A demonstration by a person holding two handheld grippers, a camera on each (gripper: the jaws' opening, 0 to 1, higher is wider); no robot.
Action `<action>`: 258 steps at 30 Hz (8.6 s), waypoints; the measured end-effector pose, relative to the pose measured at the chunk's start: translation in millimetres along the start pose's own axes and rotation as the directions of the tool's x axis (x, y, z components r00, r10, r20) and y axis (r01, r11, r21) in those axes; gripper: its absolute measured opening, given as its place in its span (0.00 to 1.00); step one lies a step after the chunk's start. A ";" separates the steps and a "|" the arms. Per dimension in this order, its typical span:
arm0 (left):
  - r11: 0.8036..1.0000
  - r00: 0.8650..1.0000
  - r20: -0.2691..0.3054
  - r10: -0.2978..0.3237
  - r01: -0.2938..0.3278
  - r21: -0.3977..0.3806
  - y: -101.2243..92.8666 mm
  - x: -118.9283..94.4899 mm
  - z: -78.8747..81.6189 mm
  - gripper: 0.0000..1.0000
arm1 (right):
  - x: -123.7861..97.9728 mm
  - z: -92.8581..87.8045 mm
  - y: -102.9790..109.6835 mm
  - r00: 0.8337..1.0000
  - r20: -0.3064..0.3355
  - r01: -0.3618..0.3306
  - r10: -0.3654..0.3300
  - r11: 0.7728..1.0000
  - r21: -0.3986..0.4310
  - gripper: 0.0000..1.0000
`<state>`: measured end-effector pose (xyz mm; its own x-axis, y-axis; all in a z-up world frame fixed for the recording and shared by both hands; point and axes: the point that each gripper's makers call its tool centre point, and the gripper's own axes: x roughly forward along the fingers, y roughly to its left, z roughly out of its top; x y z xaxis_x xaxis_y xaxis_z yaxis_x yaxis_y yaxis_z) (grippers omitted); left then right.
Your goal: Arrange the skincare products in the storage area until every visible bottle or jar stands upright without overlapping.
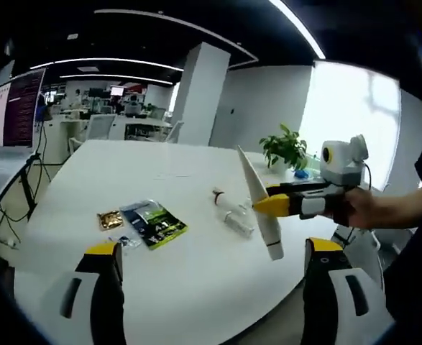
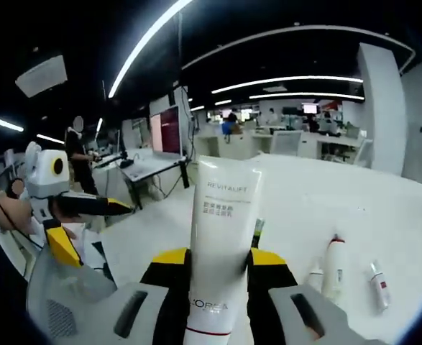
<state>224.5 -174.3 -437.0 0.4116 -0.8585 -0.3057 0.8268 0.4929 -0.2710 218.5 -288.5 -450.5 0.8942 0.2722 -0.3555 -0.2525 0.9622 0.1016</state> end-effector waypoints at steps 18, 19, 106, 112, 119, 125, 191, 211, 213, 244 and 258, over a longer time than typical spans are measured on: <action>0.995 0.993 0.101 -0.068 0.074 -0.063 -39.6 13.7 46.7 0.88 | -13.4 12.5 38.5 0.996 0.041 -0.083 0.085 0.995 -0.057 0.20; 0.994 0.991 0.114 -0.068 0.077 -0.075 -40.6 14.0 50.7 0.86 | -14.4 14.0 41.5 0.995 0.042 -0.086 0.089 0.994 -0.066 0.20; 0.679 0.692 -0.058 -0.720 0.719 0.149 -178.8 -18.6 102.1 0.06 | -103.8 70.5 103.7 0.784 0.126 -0.581 0.609 0.789 -0.198 0.09; 0.698 0.715 -0.061 -0.697 0.695 0.174 -169.8 -14.6 100.1 0.08 | -98.8 67.1 102.1 0.778 0.132 -0.589 0.614 0.786 -0.188 0.08; 0.740 0.749 -0.008 -0.662 0.656 0.145 -161.5 -6.7 96.1 0.11 | -93.8 59.2 98.4 0.777 0.154 -0.593 0.611 0.791 -0.150 0.07; 0.765 0.774 0.002 -0.633 0.626 0.153 -155.2 -2.9 90.7 0.13 | -91.1 53.8 96.3 0.783 0.156 -0.586 0.602 0.798 -0.141 0.06; 0.972 0.974 0.025 -0.227 0.225 0.065 -46.9 14.2 11.8 0.99 | -25.3 -9.0 35.6 0.819 0.188 -0.526 0.542 0.840 -0.132 0.04; 0.987 0.988 -0.001 -0.154 0.154 0.053 -17.0 2.8 -10.8 0.99 | -0.1 -39.7 18.0 0.829 0.161 -0.514 0.536 0.843 -0.159 0.05; 0.988 0.989 0.005 -0.146 0.145 0.049 -15.2 2.6 -10.3 0.99 | 1.7 -41.4 14.7 0.832 0.162 -0.509 0.531 0.846 -0.160 0.05; 0.989 0.990 -0.026 -0.139 0.140 0.040 -21.2 6.4 -24.3 0.99 | -6.4 -65.1 5.2 0.824 0.045 -0.540 0.565 0.807 -0.239 0.08; 0.991 0.991 -0.025 -0.128 0.129 0.042 -23.6 4.9 -27.3 0.98 | -10.4 -70.4 3.2 0.814 -0.019 -0.569 0.581 0.790 -0.229 0.09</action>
<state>196.6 -186.3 -457.0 0.2925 -0.9109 -0.2911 0.8884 0.3715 -0.2698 182.3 -288.2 -511.8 0.5737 0.7807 -0.2477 -0.7931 0.6050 0.0700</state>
